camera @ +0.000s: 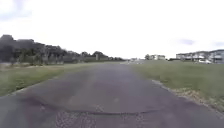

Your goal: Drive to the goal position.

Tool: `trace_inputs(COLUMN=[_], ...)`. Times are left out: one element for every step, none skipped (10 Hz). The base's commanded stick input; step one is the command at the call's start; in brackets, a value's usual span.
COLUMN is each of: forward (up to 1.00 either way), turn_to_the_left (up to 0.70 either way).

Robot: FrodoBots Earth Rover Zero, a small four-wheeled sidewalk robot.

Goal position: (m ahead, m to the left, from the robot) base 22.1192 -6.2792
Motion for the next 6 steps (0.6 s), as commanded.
trace_inputs(forward=[0.70,0.70,0.70,0.70,0.70,0.70], turn_to_the_left=[0.02,0.02,0.02,0.02,0.02,0.02])
